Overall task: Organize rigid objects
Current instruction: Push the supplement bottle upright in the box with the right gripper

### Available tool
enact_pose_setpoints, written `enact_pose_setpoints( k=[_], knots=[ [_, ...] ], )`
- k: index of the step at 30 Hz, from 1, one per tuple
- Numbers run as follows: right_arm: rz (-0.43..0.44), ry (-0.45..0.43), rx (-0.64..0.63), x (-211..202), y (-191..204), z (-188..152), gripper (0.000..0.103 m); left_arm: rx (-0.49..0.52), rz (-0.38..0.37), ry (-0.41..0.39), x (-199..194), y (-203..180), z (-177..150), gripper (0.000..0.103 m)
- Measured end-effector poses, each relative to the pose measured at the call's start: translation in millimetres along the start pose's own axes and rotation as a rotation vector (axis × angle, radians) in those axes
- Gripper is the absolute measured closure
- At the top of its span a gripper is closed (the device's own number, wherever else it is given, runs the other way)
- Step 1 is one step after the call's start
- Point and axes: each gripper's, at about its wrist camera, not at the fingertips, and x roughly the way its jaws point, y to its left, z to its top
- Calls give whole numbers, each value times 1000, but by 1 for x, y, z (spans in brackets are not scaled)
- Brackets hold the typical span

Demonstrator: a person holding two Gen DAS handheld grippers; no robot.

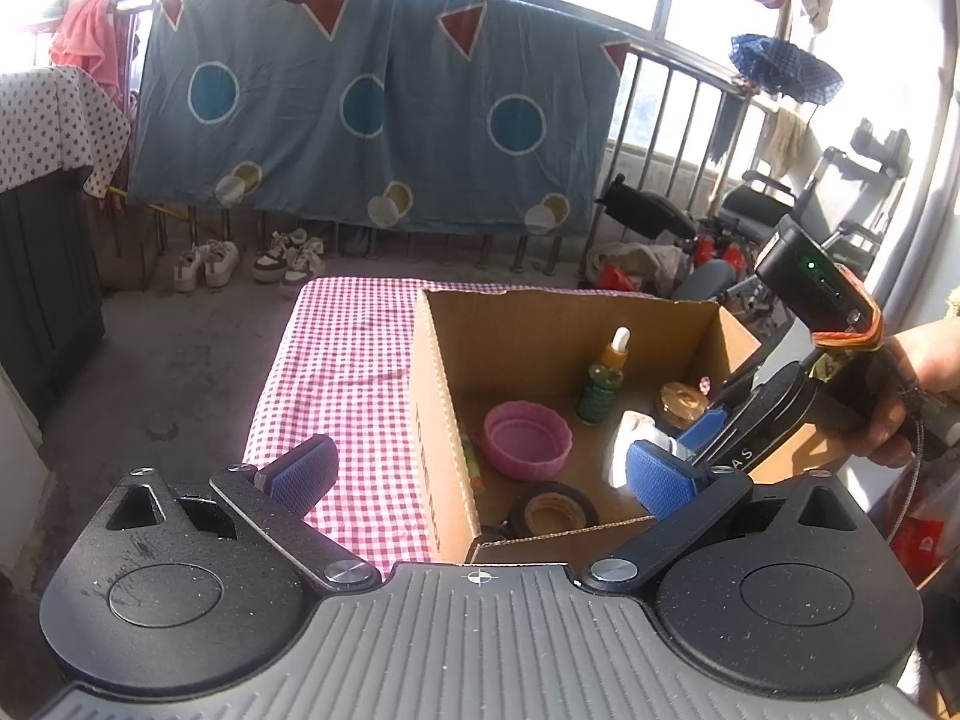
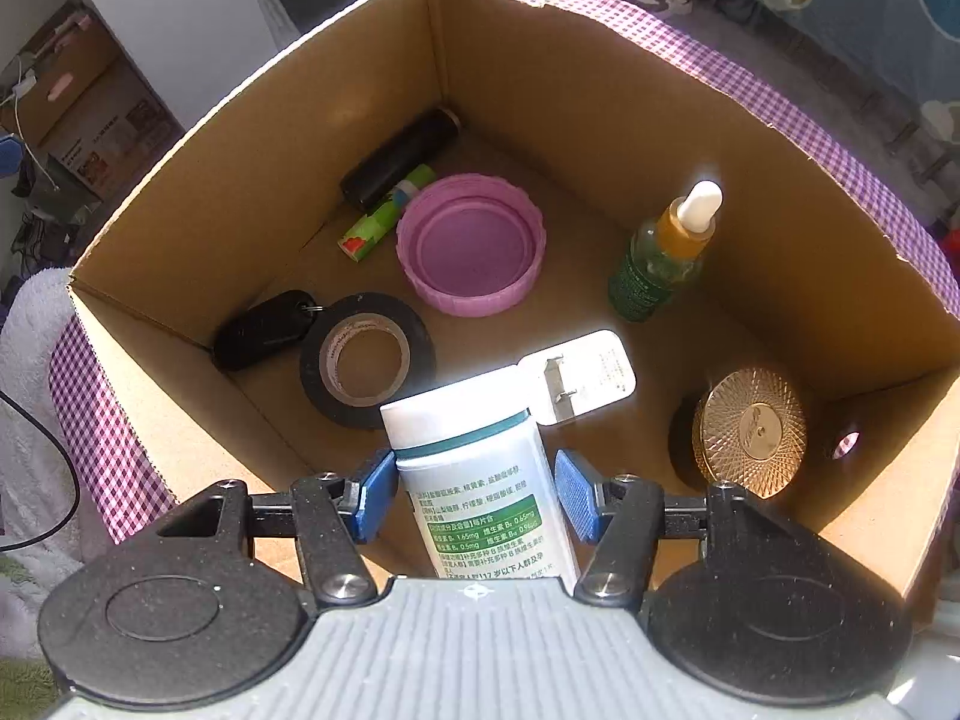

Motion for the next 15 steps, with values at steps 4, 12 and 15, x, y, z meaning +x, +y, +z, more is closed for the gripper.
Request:
enact_pose_setpoints(
  k=[4,12,15],
  knots=[
    [-6,-108,65,-30,-11,-20,44,1,-5,0,-3,-5,1,1],
    [-117,-371,241,-49,-34,-55,46,24,-19,-3,-5,-15,1,1],
    [-108,-431,329,-49,-48,-59,46,32,-22,7,-5,-20,0,1]
  ],
)
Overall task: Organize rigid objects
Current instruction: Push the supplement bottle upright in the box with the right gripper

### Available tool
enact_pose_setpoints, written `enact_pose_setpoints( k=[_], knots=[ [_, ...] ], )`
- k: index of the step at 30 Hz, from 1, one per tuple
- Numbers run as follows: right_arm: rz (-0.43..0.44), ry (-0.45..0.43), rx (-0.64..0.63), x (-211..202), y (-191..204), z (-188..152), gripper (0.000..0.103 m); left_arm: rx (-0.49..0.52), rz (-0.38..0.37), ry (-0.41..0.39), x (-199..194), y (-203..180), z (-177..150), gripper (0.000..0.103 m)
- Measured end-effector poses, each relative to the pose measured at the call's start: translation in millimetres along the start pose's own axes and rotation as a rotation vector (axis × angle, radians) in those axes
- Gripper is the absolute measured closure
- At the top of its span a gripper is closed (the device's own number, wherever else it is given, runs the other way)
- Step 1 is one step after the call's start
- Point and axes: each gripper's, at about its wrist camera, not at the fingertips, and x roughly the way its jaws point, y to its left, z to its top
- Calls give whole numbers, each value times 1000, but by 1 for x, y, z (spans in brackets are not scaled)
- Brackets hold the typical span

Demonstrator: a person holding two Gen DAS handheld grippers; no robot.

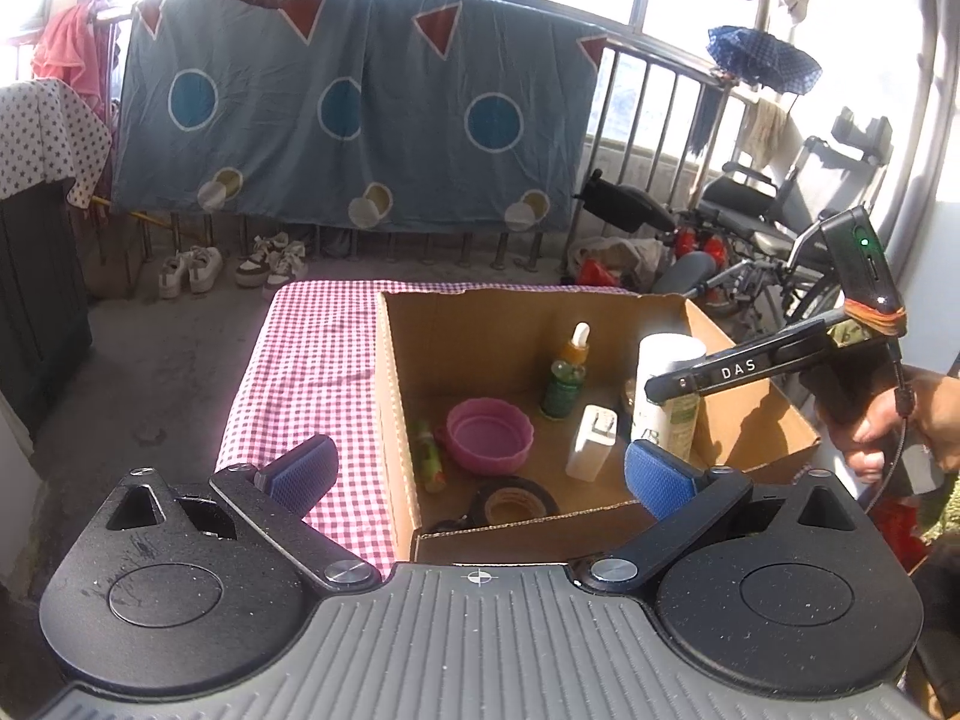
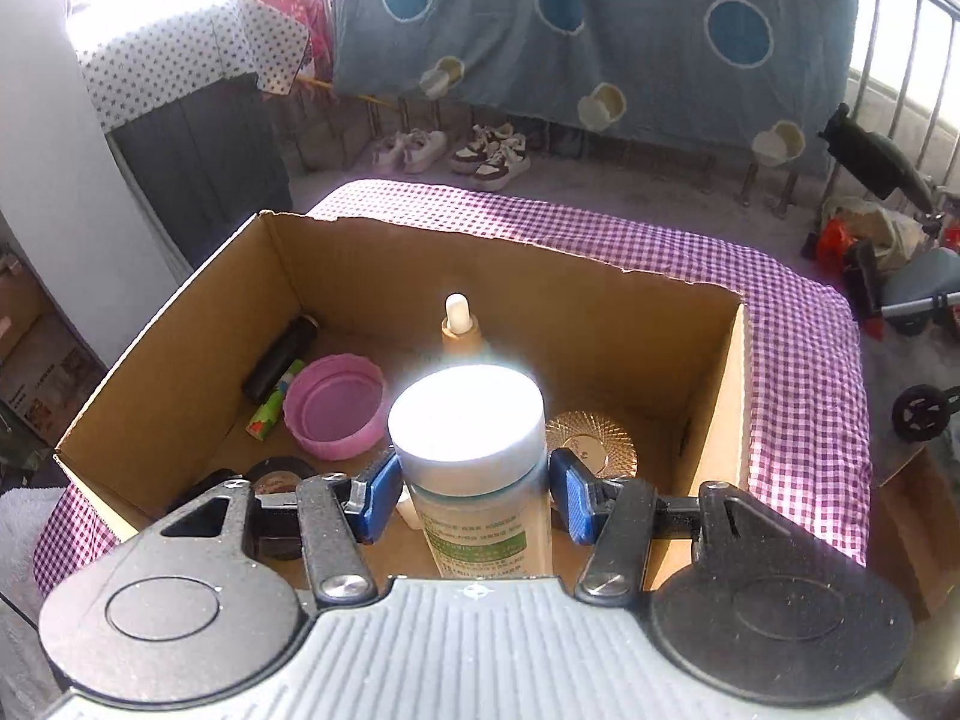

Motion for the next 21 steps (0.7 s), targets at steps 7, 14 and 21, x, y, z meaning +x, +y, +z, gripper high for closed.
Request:
enact_pose_setpoints(
  k=[7,14,21],
  knots=[
    [-58,13,-55,13,9,-13,48,12,14,2,-3,2,-1,1],
    [-102,21,-74,13,18,-25,48,1,8,1,-5,2,-1,1],
    [-117,41,-70,12,15,-34,48,-1,3,-1,-8,-2,-2,1]
  ],
)
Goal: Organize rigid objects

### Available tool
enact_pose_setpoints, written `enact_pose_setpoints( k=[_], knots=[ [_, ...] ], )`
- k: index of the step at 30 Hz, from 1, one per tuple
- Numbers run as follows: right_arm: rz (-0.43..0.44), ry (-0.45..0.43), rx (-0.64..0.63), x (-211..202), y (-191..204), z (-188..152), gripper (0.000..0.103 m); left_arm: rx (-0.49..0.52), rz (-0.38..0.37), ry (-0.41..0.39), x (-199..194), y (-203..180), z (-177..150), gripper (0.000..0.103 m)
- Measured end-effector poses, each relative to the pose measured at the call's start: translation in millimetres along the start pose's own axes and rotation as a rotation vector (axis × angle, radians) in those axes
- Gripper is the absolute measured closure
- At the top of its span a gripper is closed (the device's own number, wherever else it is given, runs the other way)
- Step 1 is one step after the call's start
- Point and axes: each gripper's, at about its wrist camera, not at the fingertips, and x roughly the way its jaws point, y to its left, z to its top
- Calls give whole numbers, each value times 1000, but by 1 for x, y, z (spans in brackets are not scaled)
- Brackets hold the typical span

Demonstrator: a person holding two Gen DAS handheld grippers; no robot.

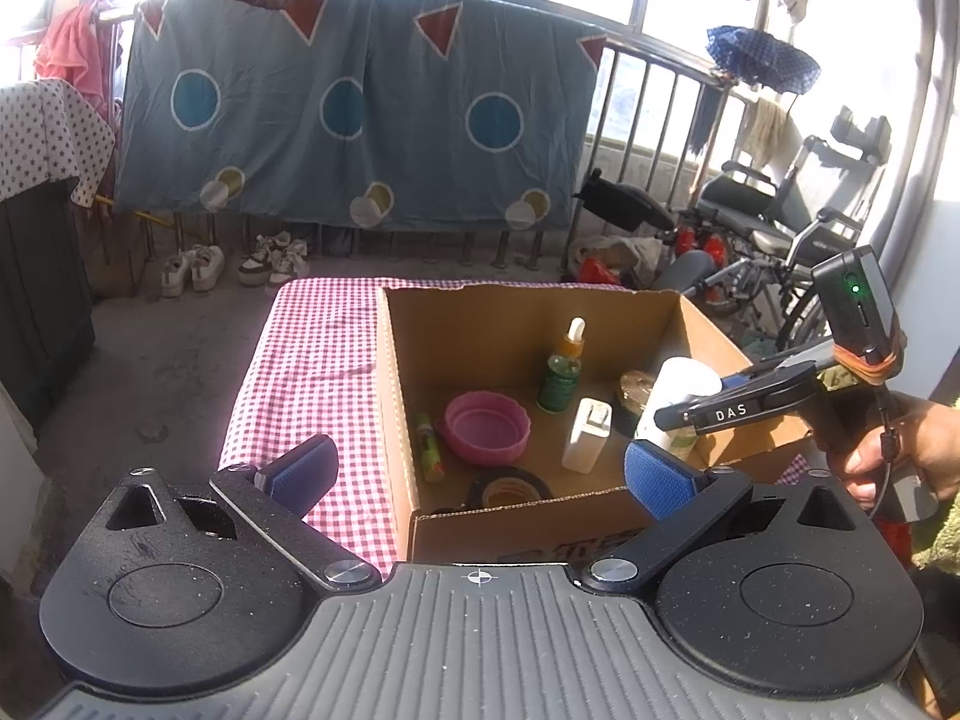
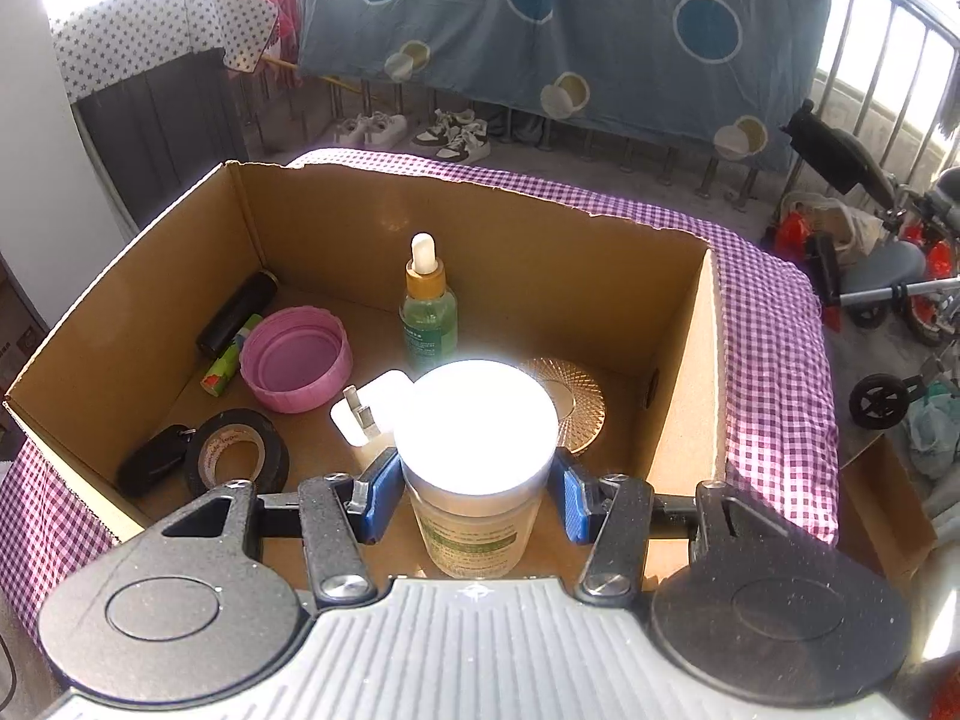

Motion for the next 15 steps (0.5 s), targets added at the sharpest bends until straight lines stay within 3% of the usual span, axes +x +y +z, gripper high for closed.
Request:
enact_pose_setpoints(
  k=[3,6,10,15],
  knots=[
    [-15,2,-4,-1,1,-1,46,5,-2,3,-1,-1,0,1],
    [-11,-10,9,-8,-2,-1,37,10,-4,6,-2,-4,-1,1],
    [-23,-39,17,-22,-4,-4,36,12,-8,11,-3,-5,-2,1],
    [2,-127,102,-71,-9,-20,36,16,-26,10,-6,-5,-2,1]
  ],
)
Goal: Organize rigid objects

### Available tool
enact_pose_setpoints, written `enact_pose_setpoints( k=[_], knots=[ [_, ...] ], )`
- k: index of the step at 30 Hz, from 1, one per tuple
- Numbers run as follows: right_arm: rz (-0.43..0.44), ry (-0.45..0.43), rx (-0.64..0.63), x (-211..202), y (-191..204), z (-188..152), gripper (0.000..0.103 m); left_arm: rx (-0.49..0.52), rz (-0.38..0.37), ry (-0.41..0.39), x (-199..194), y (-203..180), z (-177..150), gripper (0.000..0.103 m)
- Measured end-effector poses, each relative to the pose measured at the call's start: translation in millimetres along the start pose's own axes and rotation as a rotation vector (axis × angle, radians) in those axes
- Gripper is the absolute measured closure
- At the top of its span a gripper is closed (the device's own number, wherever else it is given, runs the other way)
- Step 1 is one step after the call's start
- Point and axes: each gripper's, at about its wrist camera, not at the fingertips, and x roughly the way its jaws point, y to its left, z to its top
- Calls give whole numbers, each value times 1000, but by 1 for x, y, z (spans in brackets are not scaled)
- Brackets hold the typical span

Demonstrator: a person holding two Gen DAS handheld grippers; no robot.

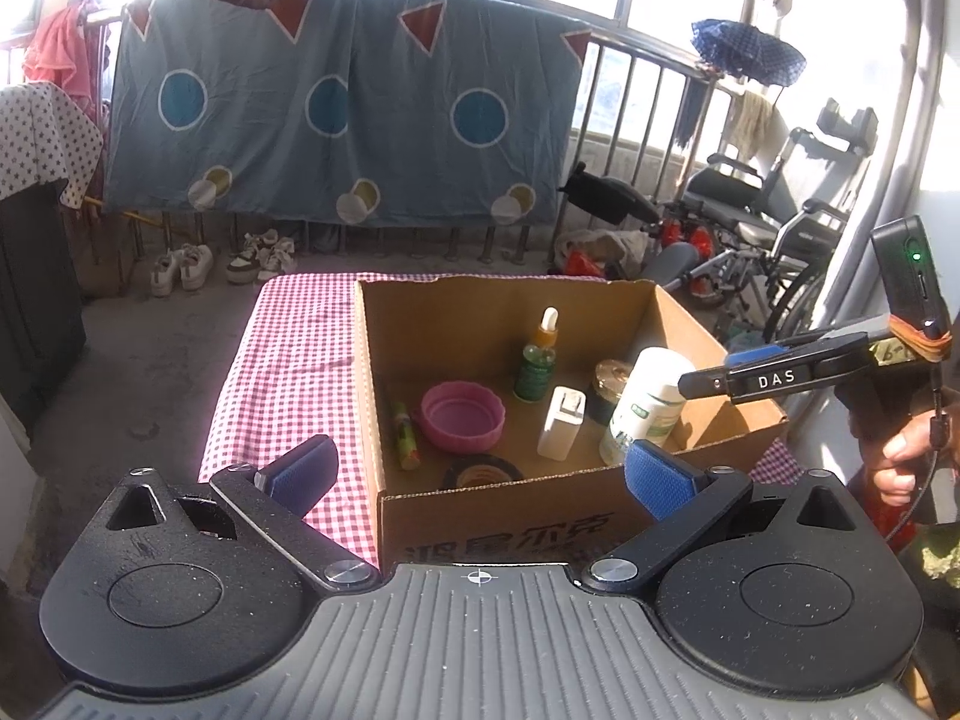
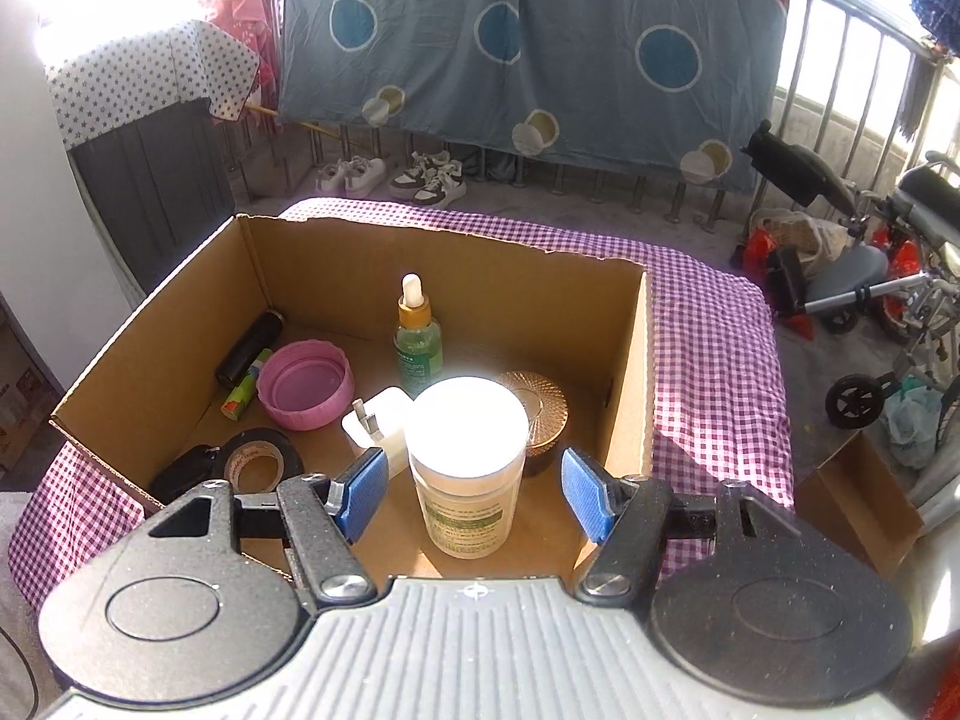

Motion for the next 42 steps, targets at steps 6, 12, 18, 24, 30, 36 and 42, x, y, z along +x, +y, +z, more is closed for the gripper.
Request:
enact_pose_setpoints(
  k=[6,12,18,24,30,36,42],
  knots=[
    [16,-131,116,-89,-8,-37,18,8,-39,-14,-5,-7,0,0],
    [-49,-206,187,-157,-9,-76,0,-7,-43,21,-6,-14,-1,0],
    [-67,-193,288,-153,-3,-101,0,70,159,39,0,-37,-7,0],
    [-136,-158,237,-119,19,-98,0,65,242,76,10,-39,-8,0],
    [-111,-152,161,-87,46,-78,0,38,281,100,22,-36,-6,0],
    [-128,-107,137,-56,58,-60,0,-6,291,125,32,-35,2,0],
    [-117,-78,198,-38,48,-49,0,-7,311,147,45,-38,4,0]
  ],
)
